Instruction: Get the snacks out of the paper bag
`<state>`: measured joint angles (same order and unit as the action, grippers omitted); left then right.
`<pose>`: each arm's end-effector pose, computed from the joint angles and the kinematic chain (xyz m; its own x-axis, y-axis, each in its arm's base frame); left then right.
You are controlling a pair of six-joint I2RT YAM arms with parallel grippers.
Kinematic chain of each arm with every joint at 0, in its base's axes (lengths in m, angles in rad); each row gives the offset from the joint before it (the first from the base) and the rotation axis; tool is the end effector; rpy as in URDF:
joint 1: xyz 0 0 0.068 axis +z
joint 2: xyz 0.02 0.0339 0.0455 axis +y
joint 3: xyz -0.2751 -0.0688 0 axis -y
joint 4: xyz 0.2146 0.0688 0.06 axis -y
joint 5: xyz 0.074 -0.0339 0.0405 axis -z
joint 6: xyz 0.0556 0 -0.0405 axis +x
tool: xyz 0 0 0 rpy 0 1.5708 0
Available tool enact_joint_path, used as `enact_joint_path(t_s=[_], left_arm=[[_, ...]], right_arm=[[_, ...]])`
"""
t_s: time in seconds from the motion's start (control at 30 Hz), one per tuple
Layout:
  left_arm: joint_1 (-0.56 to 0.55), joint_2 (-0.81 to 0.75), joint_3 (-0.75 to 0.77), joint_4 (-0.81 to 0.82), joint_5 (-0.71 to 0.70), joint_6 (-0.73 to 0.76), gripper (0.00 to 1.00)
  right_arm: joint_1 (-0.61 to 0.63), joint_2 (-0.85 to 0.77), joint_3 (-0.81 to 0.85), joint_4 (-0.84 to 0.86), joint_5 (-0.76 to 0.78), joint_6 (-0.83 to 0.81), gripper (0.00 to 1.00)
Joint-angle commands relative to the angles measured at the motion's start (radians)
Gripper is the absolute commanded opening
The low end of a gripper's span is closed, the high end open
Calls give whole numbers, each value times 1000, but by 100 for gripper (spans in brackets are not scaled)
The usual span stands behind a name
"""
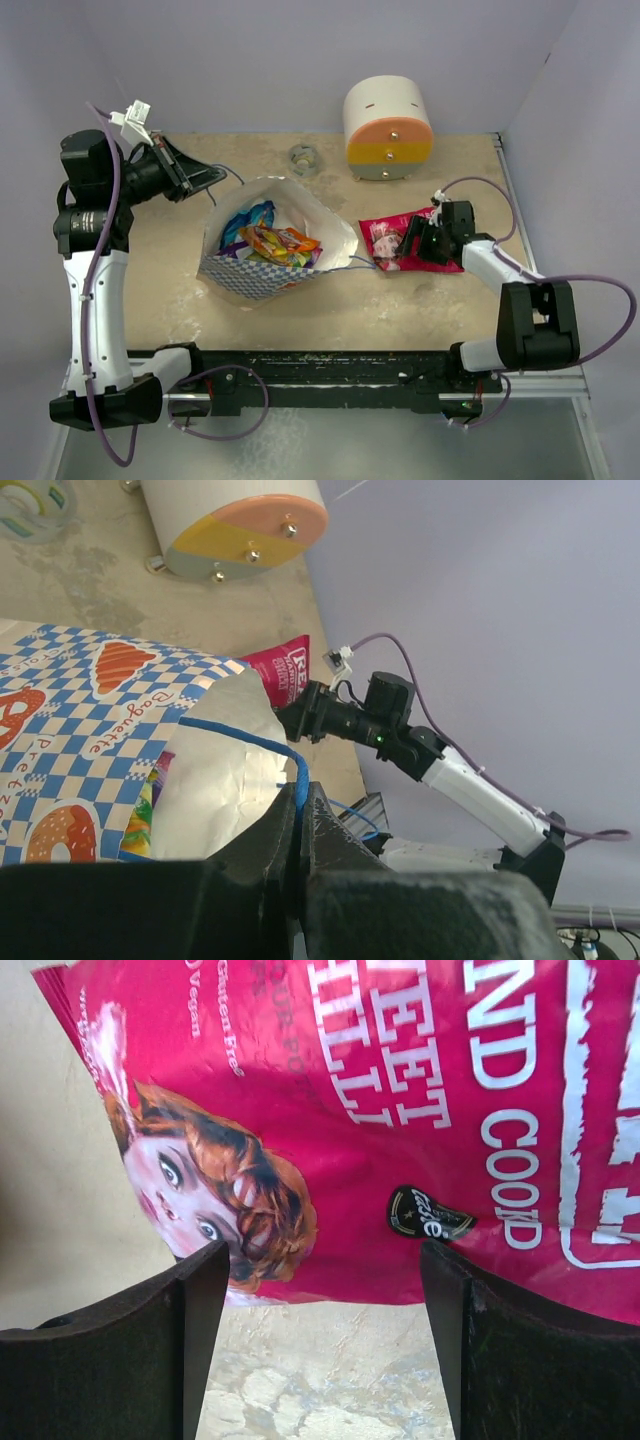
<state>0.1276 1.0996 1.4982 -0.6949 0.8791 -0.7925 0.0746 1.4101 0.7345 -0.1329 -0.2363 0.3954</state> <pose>0.1783 -0.0203 0.4652 -0.6658 -0.5434 -0.5113 0.2497 0.4835 -0.8390 0.2677 0.0331 0.2051 -0.7556 0.3190 -0.5721 0.0622 0.9043 0.4223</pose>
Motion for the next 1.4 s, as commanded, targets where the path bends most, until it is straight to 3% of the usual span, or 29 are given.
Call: enact_joint_path(t_s=[0.0,0.17,0.27,0.57,0.73,0.9,1.03,1.23,1.37], left_arm=[[-6,-28,49,53,-42,-2,0],[-6,13,127,21,-76,72,0],[-6,18,159,17,-95,142,0],[-6,30,199,95,-158,248,0],[-5,78,305,100,-214,314,0],[-5,132,411,96,-183,349,0],[-6,111,311,230,-68,260,0],[-11,-19,-102,704,125,-162,0],[-26,-123,-232,677,132,-221,0]], right_arm=[[4,-51,11,-9,2,-41,79],[37,-179,170,-150,7,-66,80],[118,-195,261,-183,-40,-75,81],[377,-78,336,-139,-67,4,80],[493,-12,390,-133,-78,23,77],[574,24,432,-96,-148,31,75],[639,63,468,-65,-225,23,75],[668,44,461,-78,-212,-38,76],[668,-12,448,-181,-148,-111,77]])
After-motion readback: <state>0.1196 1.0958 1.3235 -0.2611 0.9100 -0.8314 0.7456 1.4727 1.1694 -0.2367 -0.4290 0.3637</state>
